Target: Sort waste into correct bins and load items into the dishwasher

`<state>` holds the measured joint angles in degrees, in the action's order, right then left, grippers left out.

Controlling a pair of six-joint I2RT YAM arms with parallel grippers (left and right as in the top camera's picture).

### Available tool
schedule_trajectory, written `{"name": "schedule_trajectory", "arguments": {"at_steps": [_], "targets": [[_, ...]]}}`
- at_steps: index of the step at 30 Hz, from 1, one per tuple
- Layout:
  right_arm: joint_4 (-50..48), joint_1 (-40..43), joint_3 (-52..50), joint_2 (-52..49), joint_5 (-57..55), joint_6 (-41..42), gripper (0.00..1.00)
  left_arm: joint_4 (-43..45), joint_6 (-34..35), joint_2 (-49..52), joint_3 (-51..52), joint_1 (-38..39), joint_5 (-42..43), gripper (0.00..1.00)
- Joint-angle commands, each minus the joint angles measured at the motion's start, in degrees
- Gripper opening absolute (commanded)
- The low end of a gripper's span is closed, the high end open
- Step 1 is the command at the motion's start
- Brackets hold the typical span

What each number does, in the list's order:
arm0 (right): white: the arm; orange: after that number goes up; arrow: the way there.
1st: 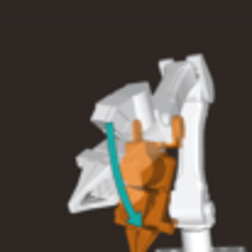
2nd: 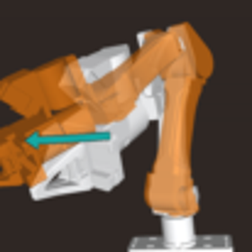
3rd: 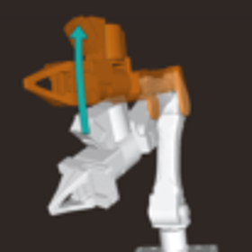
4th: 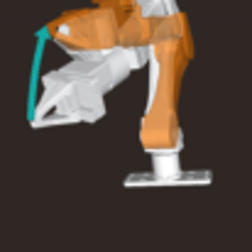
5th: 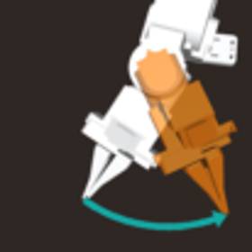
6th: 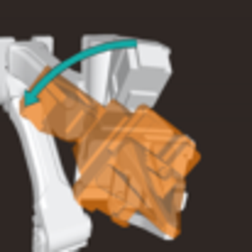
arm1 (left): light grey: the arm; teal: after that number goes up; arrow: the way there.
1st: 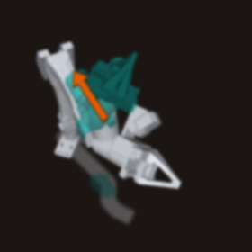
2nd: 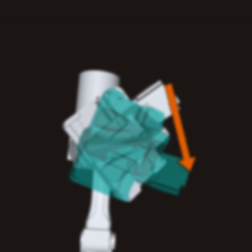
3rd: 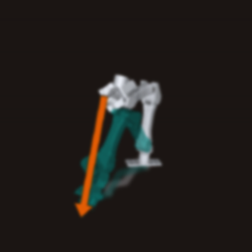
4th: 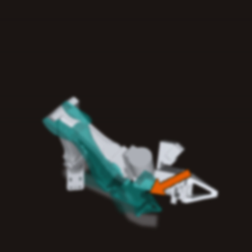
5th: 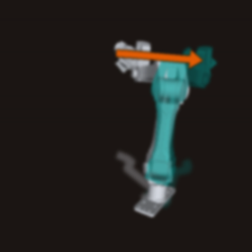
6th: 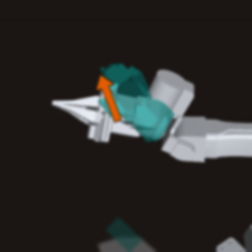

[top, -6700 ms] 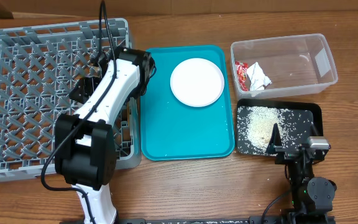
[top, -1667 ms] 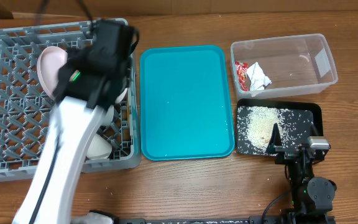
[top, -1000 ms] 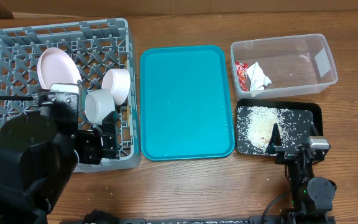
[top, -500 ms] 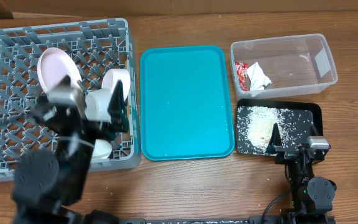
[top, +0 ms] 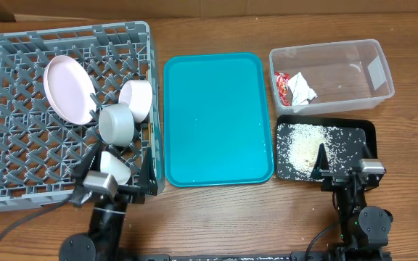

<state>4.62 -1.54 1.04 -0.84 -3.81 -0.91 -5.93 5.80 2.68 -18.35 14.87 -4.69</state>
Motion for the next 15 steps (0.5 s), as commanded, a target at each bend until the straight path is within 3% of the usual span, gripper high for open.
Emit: {"name": "schedule_trajectory", "arguments": {"at_steps": [1, 15], "targets": [[-0.2, 0.0, -0.6, 0.6, 0.1, -0.2, 1.00, 0.4, -0.9, -2.3, 3.5, -0.5, -0.1, 1.00], [-0.2, 0.0, -0.6, 0.6, 0.1, -0.2, 1.00, 6.0, 1.0, -2.5, 18.1, -0.5, 0.1, 1.00]]}}
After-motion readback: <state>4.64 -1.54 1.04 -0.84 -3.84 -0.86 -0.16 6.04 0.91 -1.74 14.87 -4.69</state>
